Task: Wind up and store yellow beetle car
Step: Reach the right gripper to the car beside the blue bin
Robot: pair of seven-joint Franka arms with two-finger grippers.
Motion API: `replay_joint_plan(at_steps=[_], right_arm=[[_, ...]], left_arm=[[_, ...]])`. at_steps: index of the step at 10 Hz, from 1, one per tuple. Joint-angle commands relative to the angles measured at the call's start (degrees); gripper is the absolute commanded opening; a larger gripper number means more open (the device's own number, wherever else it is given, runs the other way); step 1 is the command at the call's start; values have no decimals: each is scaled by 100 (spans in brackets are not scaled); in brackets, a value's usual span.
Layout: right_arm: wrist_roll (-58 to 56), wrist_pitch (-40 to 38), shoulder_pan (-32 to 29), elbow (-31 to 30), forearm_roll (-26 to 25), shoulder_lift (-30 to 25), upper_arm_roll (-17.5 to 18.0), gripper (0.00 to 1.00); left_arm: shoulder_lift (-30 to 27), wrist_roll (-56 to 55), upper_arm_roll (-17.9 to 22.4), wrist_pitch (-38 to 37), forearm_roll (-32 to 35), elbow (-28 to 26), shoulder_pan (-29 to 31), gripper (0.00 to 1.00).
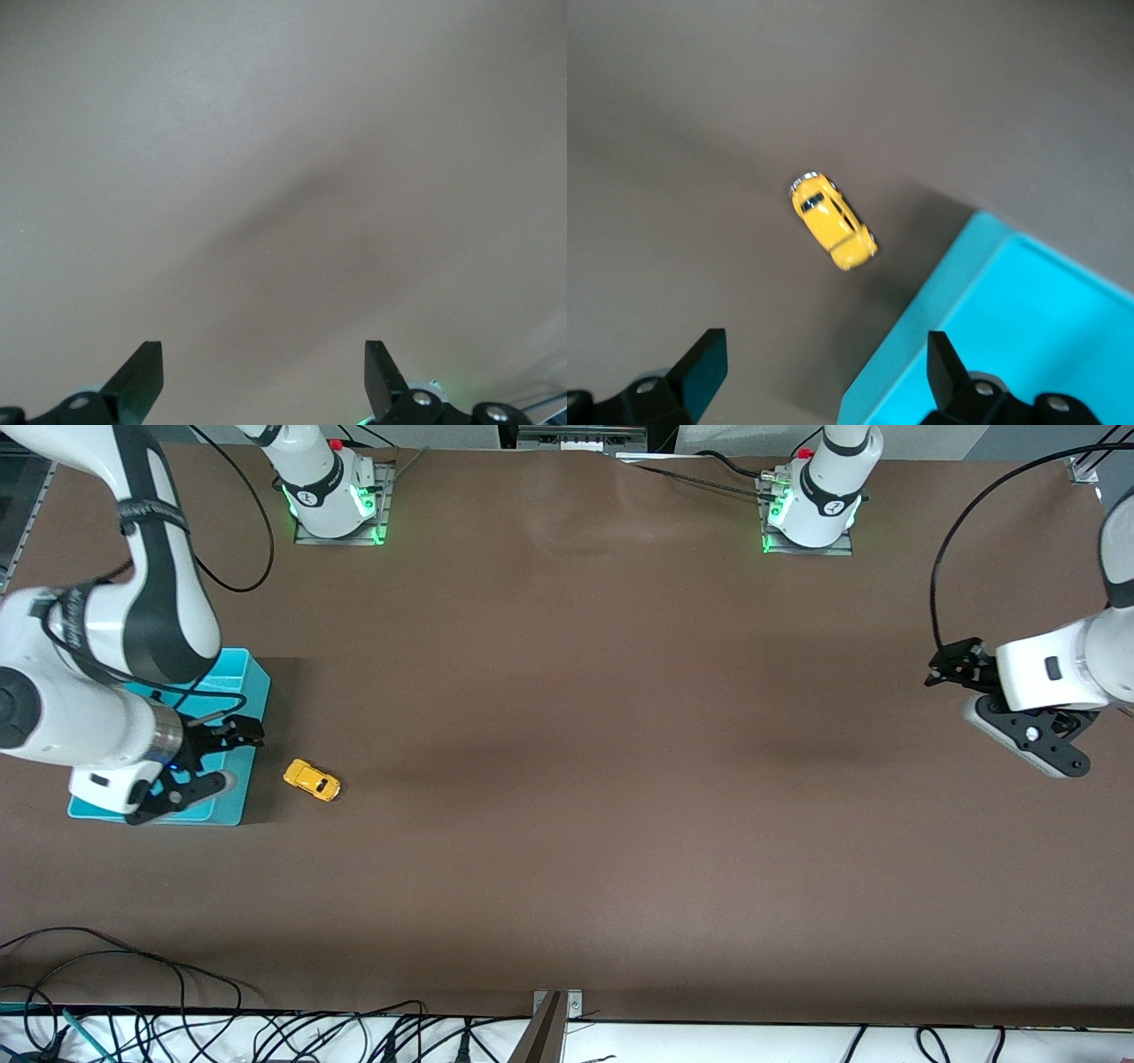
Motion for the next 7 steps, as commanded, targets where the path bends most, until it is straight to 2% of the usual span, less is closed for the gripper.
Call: replay_joint_plan(at_steps=[1,2,4,5,7], right_arm=[[-997,1065,297,-946,-42,-104,-33,100],[-1611,1479,298,-1272,-42,-96,-33,100],[-2246,2060,289,-1775,-50,-96,-59,100],[-2485,2324,228,-1942,-50,-52,-77,100],[-2837,2808,52,-2258,-50,18,-95,100]], left_arm=[[-341,-402,245,-103,60,-54,-512,100],[-490,-351,315,-33,95,-159,-558,100],[-990,-393,849,877,35,-1017,-785,100],[-1193,-507,913,1221,26,-1335,-804,100],[-1465,-1530,905,1312,25,-1643,-865,100]])
